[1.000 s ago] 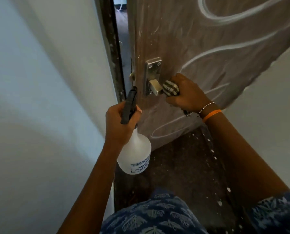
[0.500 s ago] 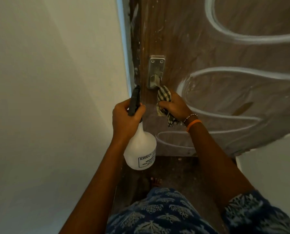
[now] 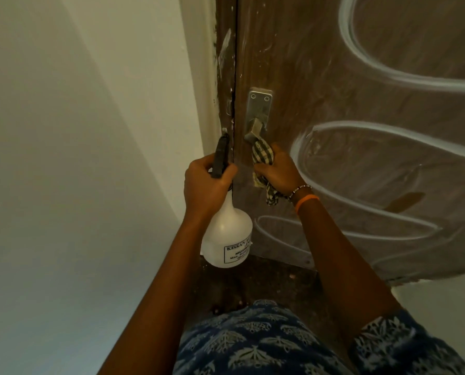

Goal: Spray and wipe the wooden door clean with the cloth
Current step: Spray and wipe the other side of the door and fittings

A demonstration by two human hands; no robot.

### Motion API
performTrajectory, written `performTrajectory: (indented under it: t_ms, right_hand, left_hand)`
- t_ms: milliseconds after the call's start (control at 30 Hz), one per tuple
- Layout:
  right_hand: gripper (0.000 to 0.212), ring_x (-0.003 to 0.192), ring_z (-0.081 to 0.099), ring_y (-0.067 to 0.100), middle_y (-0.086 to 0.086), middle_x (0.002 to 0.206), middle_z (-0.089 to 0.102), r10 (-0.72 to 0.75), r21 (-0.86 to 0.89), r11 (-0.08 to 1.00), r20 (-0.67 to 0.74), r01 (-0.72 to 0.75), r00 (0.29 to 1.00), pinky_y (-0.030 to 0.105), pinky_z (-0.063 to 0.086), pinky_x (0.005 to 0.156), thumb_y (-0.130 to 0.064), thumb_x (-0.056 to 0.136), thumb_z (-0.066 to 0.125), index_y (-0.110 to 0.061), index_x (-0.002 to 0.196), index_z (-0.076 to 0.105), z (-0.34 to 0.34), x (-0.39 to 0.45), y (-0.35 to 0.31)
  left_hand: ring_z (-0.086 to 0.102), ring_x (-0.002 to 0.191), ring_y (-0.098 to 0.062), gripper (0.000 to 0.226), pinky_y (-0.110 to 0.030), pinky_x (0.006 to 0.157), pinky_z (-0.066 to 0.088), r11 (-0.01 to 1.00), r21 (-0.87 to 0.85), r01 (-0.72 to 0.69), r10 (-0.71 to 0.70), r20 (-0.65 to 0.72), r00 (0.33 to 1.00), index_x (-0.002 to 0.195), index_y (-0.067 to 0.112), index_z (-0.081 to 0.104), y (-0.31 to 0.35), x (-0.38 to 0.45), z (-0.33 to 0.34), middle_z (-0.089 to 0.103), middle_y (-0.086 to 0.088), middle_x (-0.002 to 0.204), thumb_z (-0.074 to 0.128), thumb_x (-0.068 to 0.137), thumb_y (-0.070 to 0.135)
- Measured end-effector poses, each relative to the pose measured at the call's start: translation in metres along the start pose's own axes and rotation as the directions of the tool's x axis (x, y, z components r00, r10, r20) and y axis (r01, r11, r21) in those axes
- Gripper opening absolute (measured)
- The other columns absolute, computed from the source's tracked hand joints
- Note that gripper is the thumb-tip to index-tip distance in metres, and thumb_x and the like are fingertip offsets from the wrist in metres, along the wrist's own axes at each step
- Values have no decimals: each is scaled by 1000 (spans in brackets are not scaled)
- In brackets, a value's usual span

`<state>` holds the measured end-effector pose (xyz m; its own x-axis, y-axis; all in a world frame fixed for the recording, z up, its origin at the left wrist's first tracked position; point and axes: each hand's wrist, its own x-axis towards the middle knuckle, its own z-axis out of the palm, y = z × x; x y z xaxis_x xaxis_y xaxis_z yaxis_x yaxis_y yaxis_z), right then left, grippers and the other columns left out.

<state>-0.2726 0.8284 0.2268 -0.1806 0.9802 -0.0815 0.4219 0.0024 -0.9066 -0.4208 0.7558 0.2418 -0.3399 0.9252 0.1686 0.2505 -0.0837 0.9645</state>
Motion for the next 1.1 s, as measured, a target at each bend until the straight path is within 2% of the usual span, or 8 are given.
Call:
performTrajectory:
  t_ms: [167,267,400,500,600,800,1000,1100]
  right_hand:
    - [36,97,53,13,-1,102,56,-20,-6,1000,-12,20,1000,1,39,63,1,88,60,2,123,49,3,-3,4]
    - [35,87,53,9,3,103,54,-24,-19,1000,-27,23,999,-2,37,58,1,89,59,4,122,48,2,-2,2]
    - [37,88,53,13,7,104,56,-23,-76,997,-48,19,999,1,38,58,-2,89,60,2,124,48,1,1,-2]
    - [43,104,58,25,10,116,62,-11,-169,986,-57,1,998,28,48,83,-15,87,65,-7,127,50,-1,2,-4]
    - [43,104,60,29,11,115,63,9,-250,968,-70,-26,997,44,49,90,-21,85,67,-11,123,52,-5,2,-7]
    - [53,106,54,36,16,129,43,-99,-526,849,-72,47,992,39,48,85,-27,83,69,-10,128,47,-24,-4,-25]
    - [59,108,47,19,11,129,39,-181,-265,957,-224,119,958,24,38,86,-13,81,71,-10,133,43,-43,-18,-56]
    - [39,104,56,16,7,121,54,-81,161,978,-300,135,950,28,46,87,-17,87,68,-14,120,49,-47,-24,-74]
  left_hand:
    - [50,55,-11,22,-39,62,46,1000,-2,-6,6,33,999,59,29,56,6,9,10,54,15,48,56,64,50]
    - [51,56,-12,23,-35,64,44,1000,0,-12,12,46,999,59,29,56,10,11,13,54,12,53,56,63,52]
    - [54,60,-15,27,-37,67,48,1000,19,-24,23,69,997,62,29,58,13,11,13,58,6,59,53,61,55]
    - [59,65,-21,29,-42,71,52,999,27,-22,20,76,997,65,27,60,13,10,11,61,2,63,53,61,55]
    - [63,73,-29,29,-49,76,56,999,37,-12,9,66,998,71,22,65,14,12,6,65,-5,69,59,65,49]
    - [56,63,-17,21,-38,70,50,998,33,-59,55,112,992,62,25,60,29,19,2,59,3,60,60,66,45]
    - [65,75,-36,44,-56,76,54,993,10,-115,112,128,985,68,14,66,53,30,3,68,-16,73,55,59,57]
    - [62,70,-31,37,-52,73,53,990,10,-141,138,160,977,62,20,62,70,33,3,64,-11,67,54,57,56]
